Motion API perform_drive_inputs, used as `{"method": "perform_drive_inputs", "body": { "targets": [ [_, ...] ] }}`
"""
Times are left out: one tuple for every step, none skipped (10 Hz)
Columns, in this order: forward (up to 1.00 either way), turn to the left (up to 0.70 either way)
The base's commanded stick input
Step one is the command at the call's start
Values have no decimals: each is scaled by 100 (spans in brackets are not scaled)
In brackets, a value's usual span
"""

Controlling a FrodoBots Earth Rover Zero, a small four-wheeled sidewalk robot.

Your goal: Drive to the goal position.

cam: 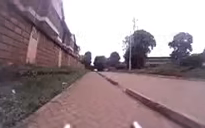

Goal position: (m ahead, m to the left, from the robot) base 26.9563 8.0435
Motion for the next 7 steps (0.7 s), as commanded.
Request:
{"method": "perform_drive_inputs", "body": {
  "targets": [
    [50,0],
    [50,0],
    [50,0],
    [50,0],
    [50,0],
    [50,0],
    [50,0]
  ]
}}
